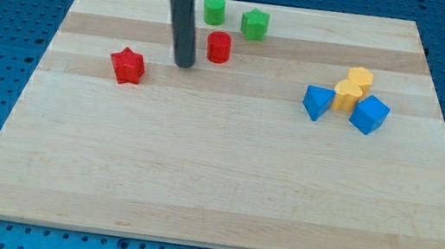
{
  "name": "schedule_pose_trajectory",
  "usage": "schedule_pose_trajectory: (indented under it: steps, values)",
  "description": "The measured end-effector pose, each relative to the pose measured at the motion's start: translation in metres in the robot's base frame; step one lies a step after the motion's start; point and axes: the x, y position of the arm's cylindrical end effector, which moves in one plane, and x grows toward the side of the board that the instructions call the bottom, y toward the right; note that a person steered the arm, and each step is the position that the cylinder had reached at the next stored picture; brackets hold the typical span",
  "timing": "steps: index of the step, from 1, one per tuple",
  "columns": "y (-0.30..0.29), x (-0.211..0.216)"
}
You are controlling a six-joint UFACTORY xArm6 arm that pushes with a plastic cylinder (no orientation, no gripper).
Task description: Move red star towards blue triangle
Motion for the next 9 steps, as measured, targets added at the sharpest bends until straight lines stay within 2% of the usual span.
schedule_pose_trajectory:
  steps: [1,2,3,4,6,7,8,9]
  values:
    - [0.037,-0.005]
    - [0.018,-0.057]
    - [0.012,-0.062]
    - [0.009,-0.041]
    - [0.009,-0.041]
    - [-0.023,-0.028]
    - [-0.072,-0.061]
    - [-0.167,-0.039]
